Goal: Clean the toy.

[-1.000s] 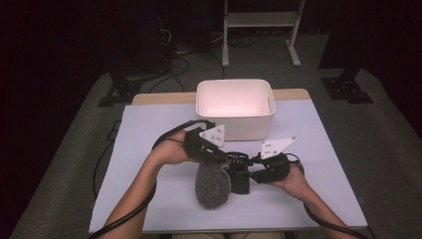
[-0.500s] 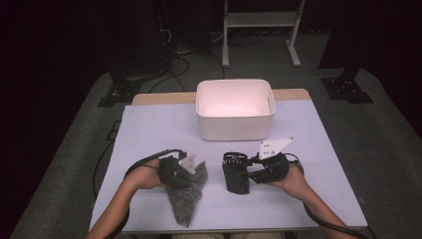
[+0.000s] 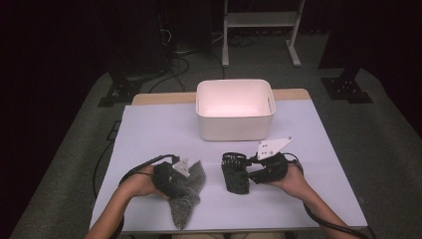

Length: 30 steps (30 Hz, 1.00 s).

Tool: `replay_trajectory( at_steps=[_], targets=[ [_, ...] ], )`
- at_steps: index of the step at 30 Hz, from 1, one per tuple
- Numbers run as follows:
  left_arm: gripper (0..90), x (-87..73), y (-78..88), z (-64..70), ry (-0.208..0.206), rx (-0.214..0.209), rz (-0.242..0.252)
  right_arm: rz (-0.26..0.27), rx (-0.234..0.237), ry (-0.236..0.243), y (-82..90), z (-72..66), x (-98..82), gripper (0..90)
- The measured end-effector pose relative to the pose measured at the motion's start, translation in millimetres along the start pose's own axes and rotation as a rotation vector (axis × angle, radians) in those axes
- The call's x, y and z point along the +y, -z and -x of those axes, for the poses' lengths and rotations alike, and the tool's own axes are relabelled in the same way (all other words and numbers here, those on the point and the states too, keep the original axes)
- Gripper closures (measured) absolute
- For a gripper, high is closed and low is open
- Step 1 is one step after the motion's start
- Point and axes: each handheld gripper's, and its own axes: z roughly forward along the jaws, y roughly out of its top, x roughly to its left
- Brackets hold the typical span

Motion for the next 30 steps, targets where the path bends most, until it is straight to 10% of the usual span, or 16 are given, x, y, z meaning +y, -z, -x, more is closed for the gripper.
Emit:
replay_trajectory(
  at_steps=[5, 10, 18, 24, 30],
  targets=[
    [52.7, 0.4, -3.4, -3.6, 0.056, -0.040, 0.002, -0.002, 0.001, -0.002, -0.3, -0.1, 0.2, 58.8],
    [74.7, 2.6, -2.3, 2.3, 0.026, -0.047, 0.006, -0.001, -0.001, 0.003, -1.0, -0.9, 0.7, 58.8],
    [78.6, -4.6, 29.4, -3.8, 0.047, -0.061, 0.198, 0.000, -0.002, 0.003, -0.9, -0.9, 0.6, 58.8],
    [78.5, 20.5, 82.8, -6.1, -0.003, 0.023, 0.350, -0.005, -0.009, 0.008, -2.5, -3.0, 2.2, 58.8],
    [78.3, 80.3, 114.4, 3.7, -0.148, 0.028, 0.437, -0.005, -0.011, 0.016, -5.8, -4.2, 3.9, 58.7]
  ],
)
